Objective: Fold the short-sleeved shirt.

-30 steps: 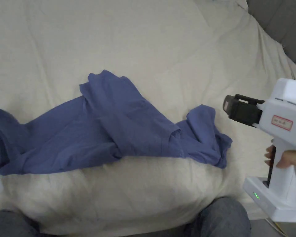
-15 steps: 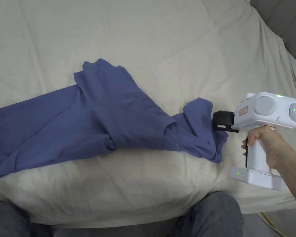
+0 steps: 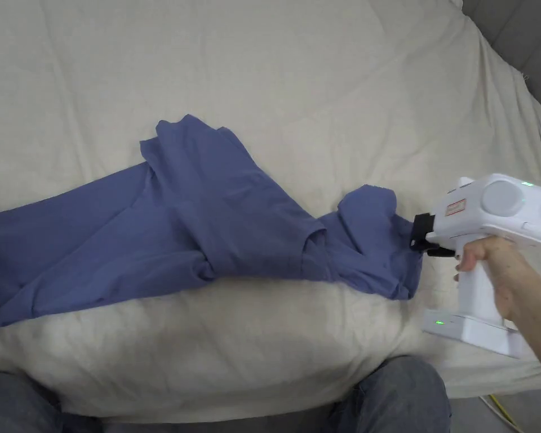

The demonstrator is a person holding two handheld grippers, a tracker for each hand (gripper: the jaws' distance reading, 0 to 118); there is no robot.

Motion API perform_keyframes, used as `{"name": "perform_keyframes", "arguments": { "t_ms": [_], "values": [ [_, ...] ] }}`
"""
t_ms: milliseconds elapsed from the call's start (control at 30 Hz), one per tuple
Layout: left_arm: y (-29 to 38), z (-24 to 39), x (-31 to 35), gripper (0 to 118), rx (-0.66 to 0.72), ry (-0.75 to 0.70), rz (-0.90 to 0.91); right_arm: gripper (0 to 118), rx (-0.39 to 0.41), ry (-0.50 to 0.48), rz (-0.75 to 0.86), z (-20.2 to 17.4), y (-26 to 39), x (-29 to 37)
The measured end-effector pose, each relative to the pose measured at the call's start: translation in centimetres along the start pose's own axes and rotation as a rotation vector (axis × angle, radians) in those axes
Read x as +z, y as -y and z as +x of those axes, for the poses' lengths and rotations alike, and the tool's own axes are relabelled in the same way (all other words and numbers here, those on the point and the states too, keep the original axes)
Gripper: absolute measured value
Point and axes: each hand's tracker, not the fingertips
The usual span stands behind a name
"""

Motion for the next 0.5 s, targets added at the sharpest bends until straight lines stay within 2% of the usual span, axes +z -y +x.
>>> {"name": "perform_keyframes", "arguments": {
  "t_ms": [100,267,400,500],
  "values": [
    [-3.2,-0.1,1.6,0,0.059,0.05,0.053,6,-0.056,-0.132,0.088,2.2,-1.8,6.1],
    [-10.6,0.6,5.8,0,0.104,0.159,0.171,6,-0.152,-0.282,0.265,5.0,-5.9,17.3],
    [-16.9,1.7,10.1,0,0.045,0.144,0.352,6,-0.112,-0.225,0.434,5.9,-9.2,25.0],
    [-20.6,2.2,13.7,0,0.056,0.168,0.441,6,-0.139,-0.276,0.522,6.8,-10.8,30.0]
  ]
}}
